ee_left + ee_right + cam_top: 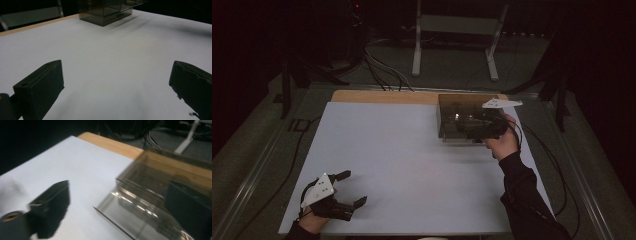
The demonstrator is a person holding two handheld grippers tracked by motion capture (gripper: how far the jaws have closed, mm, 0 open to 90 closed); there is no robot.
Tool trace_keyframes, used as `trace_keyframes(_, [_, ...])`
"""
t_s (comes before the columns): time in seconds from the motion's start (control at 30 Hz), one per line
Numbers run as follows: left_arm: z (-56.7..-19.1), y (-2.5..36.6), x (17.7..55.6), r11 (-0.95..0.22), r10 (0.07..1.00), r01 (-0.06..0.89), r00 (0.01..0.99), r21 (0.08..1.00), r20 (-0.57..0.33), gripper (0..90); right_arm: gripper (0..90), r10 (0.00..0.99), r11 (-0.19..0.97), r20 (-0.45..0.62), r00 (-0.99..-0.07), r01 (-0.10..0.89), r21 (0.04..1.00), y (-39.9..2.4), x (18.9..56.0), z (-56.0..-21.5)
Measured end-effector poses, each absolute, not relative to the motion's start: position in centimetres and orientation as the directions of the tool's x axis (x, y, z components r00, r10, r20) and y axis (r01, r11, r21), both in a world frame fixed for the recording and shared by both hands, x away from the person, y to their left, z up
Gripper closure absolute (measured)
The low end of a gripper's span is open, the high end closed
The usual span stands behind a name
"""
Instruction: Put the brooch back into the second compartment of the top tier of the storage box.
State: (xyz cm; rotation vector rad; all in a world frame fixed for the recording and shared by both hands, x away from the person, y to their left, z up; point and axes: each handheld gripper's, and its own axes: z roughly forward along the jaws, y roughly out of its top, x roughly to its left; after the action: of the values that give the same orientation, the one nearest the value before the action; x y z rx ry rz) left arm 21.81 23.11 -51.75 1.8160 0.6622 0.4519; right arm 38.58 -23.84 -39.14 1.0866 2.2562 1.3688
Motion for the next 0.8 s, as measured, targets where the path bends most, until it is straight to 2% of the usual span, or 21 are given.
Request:
trace_keyframes(0.4, [-51.7, 23.0, 21.8, -0.246, 0.633, 0.216, 0.774, 0.945, -0.012, 0.6, 0.0, 0.669, 0.274, 0.092, -0.737, 0.360, 0.892, -21.4, 36.6, -37.6])
trace_keyframes(0.8, [-51.7, 23.0, 21.8, -0.247, 0.633, 0.215, 0.774, 0.945, -0.011, 0.6, 0.0, 0.608, 0.299, 0.092, -0.788, 0.335, 0.894, -19.8, 34.3, -39.3])
